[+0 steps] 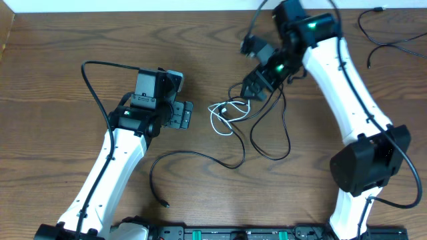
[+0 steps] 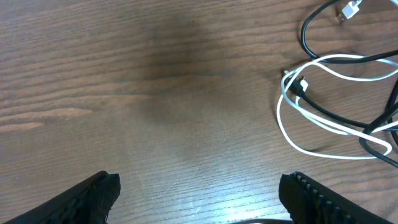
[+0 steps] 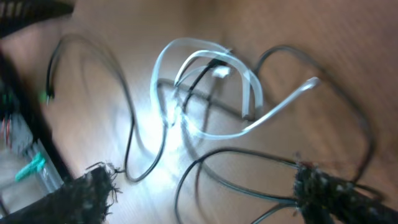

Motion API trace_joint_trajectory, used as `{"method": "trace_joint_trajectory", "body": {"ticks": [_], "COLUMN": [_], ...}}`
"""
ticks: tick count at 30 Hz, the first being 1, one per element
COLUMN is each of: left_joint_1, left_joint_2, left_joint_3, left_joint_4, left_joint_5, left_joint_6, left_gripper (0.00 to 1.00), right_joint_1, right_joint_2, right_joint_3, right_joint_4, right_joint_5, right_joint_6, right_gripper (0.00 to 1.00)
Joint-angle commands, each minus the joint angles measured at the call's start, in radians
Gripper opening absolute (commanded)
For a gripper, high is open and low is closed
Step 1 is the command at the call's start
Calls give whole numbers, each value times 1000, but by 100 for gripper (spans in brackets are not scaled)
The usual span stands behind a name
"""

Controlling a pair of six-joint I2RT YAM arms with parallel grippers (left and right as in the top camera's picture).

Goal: Untangle cables

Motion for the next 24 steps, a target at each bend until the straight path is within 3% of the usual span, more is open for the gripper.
{"method": "trace_joint_trajectory", "body": {"ticks": [1, 8, 17, 18, 20, 24], "left_joint_1": [4, 4, 4, 4, 4, 4], "left_joint_2": [4, 4, 4, 4, 4, 4], "left_joint_3": [9, 9, 9, 9, 9, 9], "left_joint_4": [0, 0, 0, 0, 0, 0], "left_joint_5": [-13, -13, -13, -13, -13, -13], "left_joint_6": [-5, -5, -5, -5, -5, -5], "left_gripper": [87, 87, 87, 87, 87, 87], "right_joint_1": [63, 131, 163, 165, 166, 167], "right_joint_2": [7, 9, 9, 9, 9, 9], "right_joint_3": [-5, -62, -294, -320, -346, -362], "right_joint_4": [-49, -19, 253, 285, 312, 316], "right_joint_5": [38, 37, -19, -27, -26, -42], "right_joint_6": [-128, -156, -156, -156, -156, -156], "right_gripper": [88, 87, 82, 79, 62, 52]}}
